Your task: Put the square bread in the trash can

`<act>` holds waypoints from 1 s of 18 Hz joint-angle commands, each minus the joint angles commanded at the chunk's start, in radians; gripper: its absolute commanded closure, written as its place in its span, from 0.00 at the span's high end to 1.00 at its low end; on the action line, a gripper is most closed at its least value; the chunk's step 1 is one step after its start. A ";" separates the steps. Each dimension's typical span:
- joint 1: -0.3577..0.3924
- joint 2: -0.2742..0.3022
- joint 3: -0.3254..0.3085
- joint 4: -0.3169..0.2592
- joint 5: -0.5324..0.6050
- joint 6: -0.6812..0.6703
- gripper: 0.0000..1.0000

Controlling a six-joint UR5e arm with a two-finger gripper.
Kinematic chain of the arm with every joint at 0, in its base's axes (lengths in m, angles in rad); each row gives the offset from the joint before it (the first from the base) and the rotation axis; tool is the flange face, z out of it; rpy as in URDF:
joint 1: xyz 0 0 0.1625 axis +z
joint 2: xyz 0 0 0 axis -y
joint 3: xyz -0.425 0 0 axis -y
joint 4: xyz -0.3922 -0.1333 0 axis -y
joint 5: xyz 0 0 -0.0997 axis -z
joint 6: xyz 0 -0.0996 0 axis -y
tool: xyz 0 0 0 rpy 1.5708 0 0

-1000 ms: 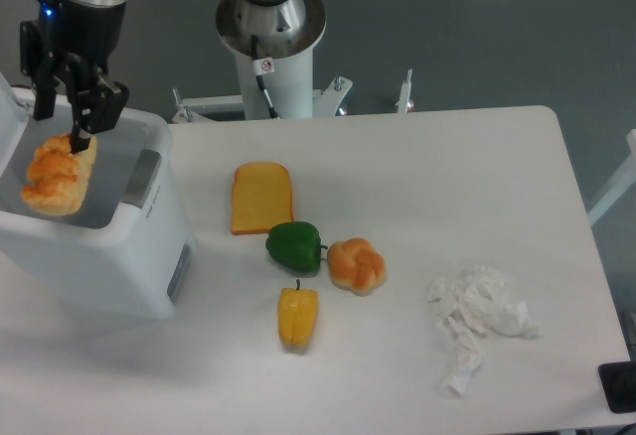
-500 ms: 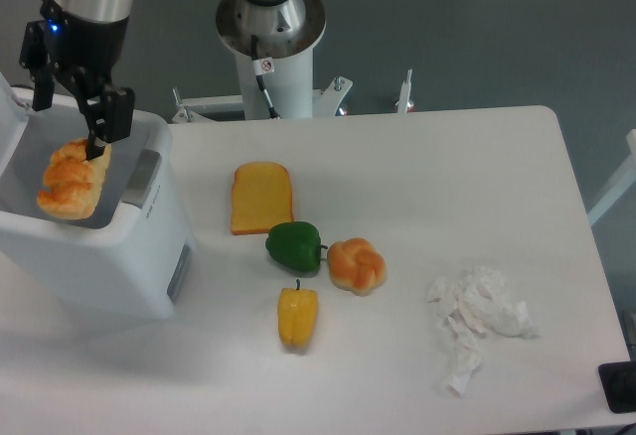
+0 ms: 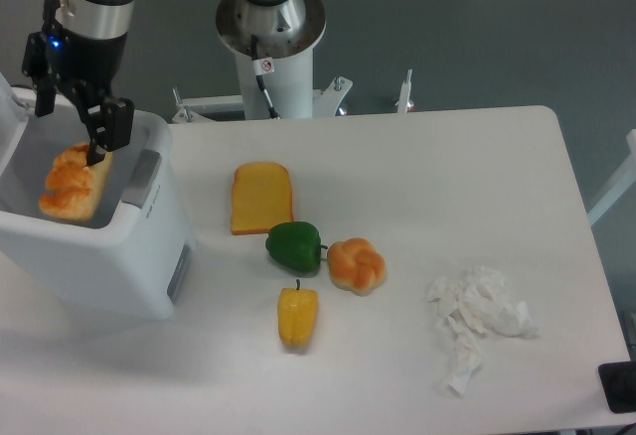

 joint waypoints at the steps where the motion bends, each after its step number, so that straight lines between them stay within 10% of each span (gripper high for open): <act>1: 0.009 -0.002 0.003 0.002 0.000 0.002 1.00; 18: 0.133 -0.018 0.055 0.005 -0.003 0.003 1.00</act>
